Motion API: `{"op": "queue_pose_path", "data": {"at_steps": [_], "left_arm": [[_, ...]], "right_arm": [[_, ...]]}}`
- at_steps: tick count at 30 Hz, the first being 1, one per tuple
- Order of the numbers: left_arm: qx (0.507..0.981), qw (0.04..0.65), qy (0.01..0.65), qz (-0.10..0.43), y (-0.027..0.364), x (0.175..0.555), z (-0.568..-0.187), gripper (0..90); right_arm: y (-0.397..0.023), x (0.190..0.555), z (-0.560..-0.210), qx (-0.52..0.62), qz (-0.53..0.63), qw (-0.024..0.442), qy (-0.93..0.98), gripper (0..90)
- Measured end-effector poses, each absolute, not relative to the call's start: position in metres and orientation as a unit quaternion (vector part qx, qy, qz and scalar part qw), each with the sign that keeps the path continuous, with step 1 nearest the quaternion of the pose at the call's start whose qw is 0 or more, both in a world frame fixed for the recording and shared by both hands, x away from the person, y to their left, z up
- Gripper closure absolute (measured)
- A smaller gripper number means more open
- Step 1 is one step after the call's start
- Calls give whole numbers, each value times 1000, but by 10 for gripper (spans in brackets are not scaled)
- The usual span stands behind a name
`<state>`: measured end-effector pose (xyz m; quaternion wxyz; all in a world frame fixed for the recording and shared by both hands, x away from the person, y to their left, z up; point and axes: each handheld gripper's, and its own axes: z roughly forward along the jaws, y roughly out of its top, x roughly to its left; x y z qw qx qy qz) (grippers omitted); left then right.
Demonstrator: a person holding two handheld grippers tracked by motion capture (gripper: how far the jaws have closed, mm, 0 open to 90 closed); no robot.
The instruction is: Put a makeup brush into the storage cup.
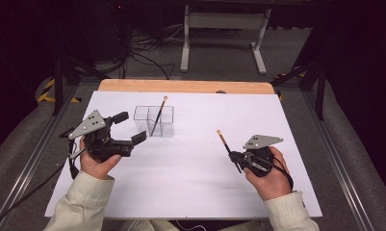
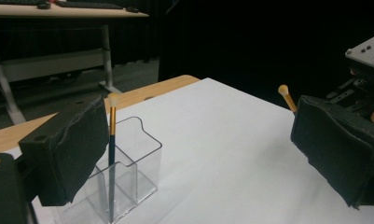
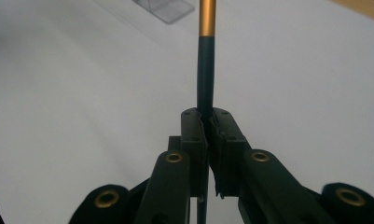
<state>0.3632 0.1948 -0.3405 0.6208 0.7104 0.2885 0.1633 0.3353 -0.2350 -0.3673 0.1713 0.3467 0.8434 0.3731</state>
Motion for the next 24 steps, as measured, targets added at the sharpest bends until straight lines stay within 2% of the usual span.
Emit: {"op": "queue_pose_path", "data": {"at_steps": [6,24], "left_arm": [[711,626,277,159,190,363,-342,67],[703,651,249,140,177,359,-344,72]], "right_arm": [[-231,333,-368,296,430,186,833,850],[-221,329,-374,238,542,174,787,849]]}}
